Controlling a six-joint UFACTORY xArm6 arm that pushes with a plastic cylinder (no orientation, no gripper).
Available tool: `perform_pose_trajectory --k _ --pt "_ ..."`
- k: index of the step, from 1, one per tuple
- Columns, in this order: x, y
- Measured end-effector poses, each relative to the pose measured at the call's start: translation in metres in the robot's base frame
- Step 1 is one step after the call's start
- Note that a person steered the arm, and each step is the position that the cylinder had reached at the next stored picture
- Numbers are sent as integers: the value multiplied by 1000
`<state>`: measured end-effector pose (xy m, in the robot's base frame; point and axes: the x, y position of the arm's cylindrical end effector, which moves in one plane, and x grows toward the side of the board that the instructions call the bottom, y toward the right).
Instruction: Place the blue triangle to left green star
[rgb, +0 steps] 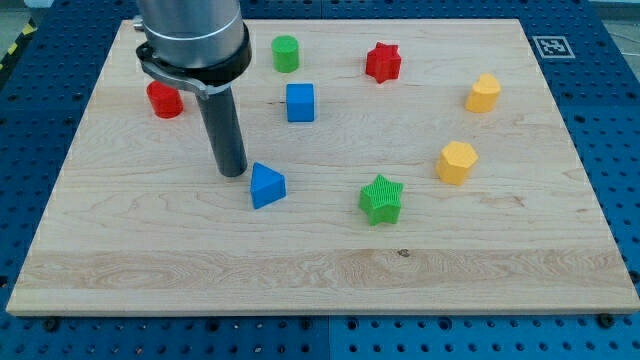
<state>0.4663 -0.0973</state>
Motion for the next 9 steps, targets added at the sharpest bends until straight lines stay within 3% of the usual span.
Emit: perform_pose_trajectory --k 2,5,8,9 --pt "6 41" --pt "32 29" --pt "124 39" --pt "125 65"
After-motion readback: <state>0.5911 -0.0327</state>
